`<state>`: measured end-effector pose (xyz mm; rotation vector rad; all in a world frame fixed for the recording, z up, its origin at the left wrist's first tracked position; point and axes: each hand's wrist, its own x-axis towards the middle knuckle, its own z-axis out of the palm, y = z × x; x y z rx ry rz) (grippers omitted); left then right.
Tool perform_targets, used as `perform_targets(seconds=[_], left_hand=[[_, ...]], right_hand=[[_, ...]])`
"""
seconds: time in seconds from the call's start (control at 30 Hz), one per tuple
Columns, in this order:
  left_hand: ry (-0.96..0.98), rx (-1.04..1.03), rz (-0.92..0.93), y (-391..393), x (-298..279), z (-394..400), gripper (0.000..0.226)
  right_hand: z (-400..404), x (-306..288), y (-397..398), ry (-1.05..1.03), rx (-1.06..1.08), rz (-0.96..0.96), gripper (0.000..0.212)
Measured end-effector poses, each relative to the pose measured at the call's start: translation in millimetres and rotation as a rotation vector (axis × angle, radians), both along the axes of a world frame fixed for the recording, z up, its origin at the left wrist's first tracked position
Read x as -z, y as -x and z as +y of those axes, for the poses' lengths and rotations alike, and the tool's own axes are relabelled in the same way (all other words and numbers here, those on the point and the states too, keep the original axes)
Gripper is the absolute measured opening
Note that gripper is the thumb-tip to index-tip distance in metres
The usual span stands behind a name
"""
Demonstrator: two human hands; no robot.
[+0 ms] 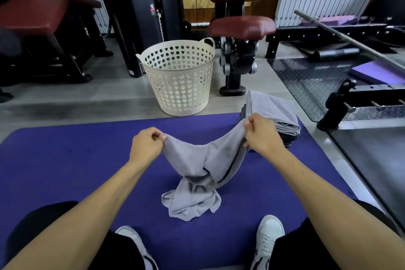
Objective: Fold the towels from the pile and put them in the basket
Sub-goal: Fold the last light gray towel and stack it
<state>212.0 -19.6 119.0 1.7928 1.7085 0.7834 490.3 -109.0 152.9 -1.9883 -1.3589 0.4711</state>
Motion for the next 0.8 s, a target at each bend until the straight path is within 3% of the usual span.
perform_targets(seconds=[0.1, 0.3, 0.37, 0.47, 0.53, 0.67, 0.8], left_hand=[[-0.012, -0.081, -0.062, -1, -35, 7, 0.012], [0.042, 0.026, -0.469, -22, -157, 13, 0.007], [-0.097, 0.063, -0.552, -23, -207, 12, 0.012], [-0.553, 0.005, -0.572, -15, -280, 4, 0.015], [-0.753, 0.017, -0.562, -12, -315, -8, 0.009], [-0.737, 0.077, -0.338, -8, -348, -19, 0.010], [-0.830, 0.031, -0.556, 13, -382, -28, 0.014]], right_hand=[[1, -35, 5, -0.093, 0.063, 0.104, 0.025], [10, -143, 21, -0.375, 0.081, 0.201, 0.033], [5, -191, 29, -0.478, 0.101, 0.198, 0.033], [-11, -258, 42, -0.726, 0.137, 0.125, 0.022], [-18, -291, 48, -0.869, 0.117, 0.121, 0.016], [-18, -327, 50, -0.740, 0.027, 0.090, 0.013], [-30, -351, 53, -0.890, 0.027, 0.056, 0.014]])
